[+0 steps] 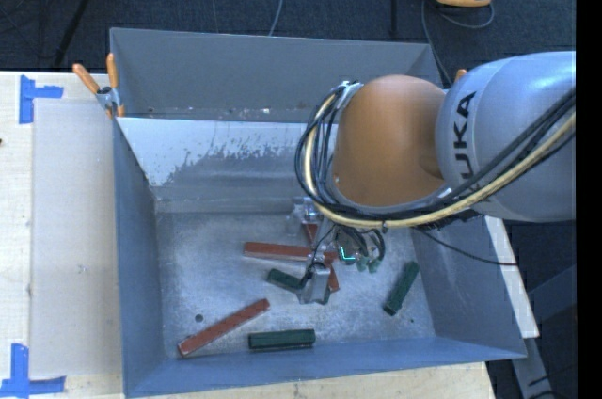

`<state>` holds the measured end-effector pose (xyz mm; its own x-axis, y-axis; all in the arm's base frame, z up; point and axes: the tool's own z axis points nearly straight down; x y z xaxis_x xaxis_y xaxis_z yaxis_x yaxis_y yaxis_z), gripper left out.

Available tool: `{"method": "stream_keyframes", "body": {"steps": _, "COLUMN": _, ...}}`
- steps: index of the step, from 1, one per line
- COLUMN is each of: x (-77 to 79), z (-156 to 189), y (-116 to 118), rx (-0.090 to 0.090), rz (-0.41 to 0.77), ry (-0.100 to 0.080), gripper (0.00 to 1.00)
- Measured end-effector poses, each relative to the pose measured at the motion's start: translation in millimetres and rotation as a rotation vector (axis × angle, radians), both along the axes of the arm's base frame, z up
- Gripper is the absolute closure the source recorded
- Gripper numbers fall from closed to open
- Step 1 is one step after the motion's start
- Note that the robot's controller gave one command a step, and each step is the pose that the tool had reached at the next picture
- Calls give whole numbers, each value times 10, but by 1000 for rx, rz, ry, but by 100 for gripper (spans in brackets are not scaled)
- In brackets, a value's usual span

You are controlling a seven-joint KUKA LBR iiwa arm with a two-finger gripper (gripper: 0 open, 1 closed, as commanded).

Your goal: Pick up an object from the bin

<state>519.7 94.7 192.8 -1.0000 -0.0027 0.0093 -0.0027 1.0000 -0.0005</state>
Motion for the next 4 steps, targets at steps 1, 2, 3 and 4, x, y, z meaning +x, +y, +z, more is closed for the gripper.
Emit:
{"method": "stream_keyframes", "body": {"steps": 1, "x": 245, "z": -1261, "y": -337, "rx": -2, "rz": -292, "ry": -3, "gripper": 0}}
{"method": "stream_keyframes", "body": {"steps": 2, "x": 246, "z": -1263, "y": -334, "rx": 0, "rz": -294, "ry": -8, "gripper": 0}}
{"method": "stream_keyframes", "body": {"steps": 3, "x": 248, "z": -1263, "y": -331, "rx": 0, "rz": -296, "ry": -8, "gripper": 0}}
{"method": "stream_keyframes", "body": {"steps": 4, "x": 248, "z": -1264, "y": -329, "rx": 0, "rz": -300, "ry": -9, "gripper": 0}}
